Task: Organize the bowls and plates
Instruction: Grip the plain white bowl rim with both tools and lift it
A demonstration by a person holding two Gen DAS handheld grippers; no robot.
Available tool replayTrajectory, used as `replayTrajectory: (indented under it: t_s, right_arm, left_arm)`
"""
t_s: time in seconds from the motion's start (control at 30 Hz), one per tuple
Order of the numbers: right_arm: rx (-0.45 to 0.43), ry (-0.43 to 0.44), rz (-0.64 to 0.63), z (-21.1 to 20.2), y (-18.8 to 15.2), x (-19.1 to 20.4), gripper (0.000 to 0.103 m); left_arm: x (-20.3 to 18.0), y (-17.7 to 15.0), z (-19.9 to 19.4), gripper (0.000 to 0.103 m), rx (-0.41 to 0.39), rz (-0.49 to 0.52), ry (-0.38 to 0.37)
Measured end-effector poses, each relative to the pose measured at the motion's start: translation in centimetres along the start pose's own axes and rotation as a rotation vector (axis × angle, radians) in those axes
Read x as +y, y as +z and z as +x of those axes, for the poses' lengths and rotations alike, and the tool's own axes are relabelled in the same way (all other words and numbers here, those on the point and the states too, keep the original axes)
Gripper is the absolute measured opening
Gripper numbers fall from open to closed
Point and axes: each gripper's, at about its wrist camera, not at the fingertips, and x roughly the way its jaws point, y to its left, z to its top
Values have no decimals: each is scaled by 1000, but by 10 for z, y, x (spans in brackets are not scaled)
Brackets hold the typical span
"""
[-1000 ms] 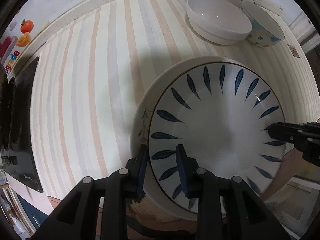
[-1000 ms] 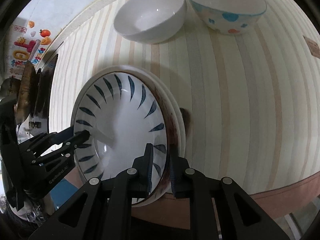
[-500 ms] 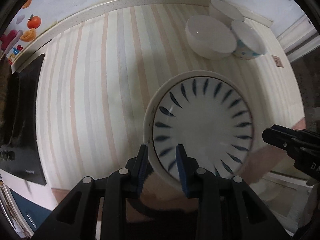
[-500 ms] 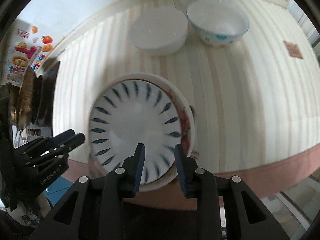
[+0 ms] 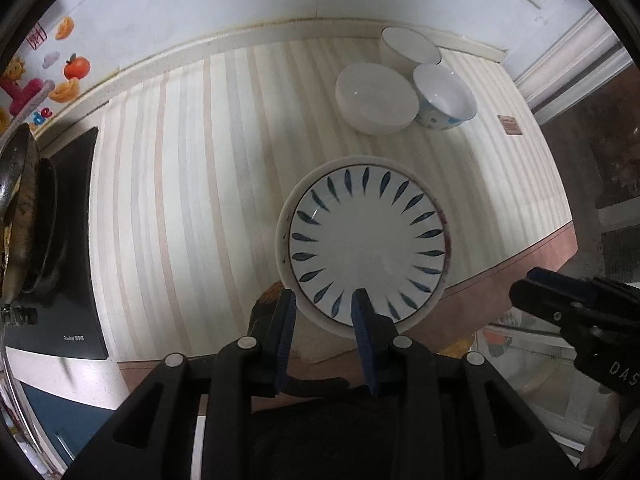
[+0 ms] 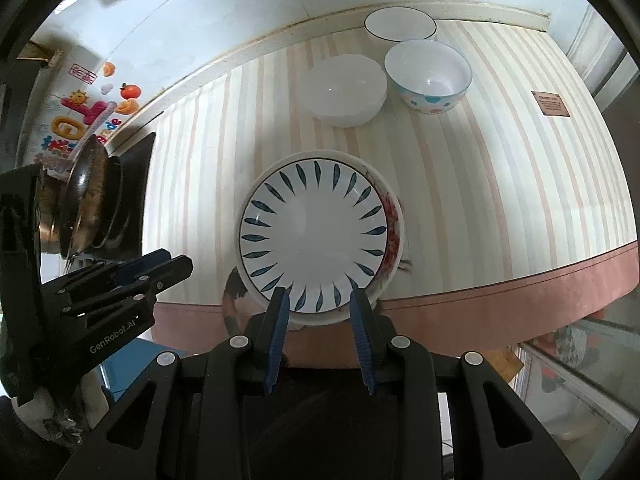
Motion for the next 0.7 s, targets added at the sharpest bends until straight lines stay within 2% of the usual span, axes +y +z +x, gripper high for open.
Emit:
replayTrajectory:
  t_s: [0.07, 0.1, 0.2, 0.37, 0.47, 0.53, 0.7]
  right_arm:
    - [-8, 9, -10, -3, 3, -3, 36]
    - [-9, 18, -15, -3, 7, -5, 43]
    - [-19, 56, -11, 2, 26, -17, 53]
    - [-73, 127, 43, 26, 91, -46, 53]
    - [-91, 121, 75, 54, 135, -64, 53]
    - [-68, 124, 110, 81, 163, -78, 53]
    - [6, 118, 135, 133, 204, -93, 52]
  left_arm:
    - [-4, 3, -2, 27, -16, -2, 6]
    - [-7, 6, -2, 27, -21, -2, 13]
    - [-10, 22, 2, 28, -52, -17, 36]
    - [1, 78, 28, 28, -94, -99, 112]
    - [11, 121, 54, 28, -91, -150, 131]
    - [14, 150, 77, 28, -62, -168, 117]
    - [10, 202, 132, 28, 32, -160, 74]
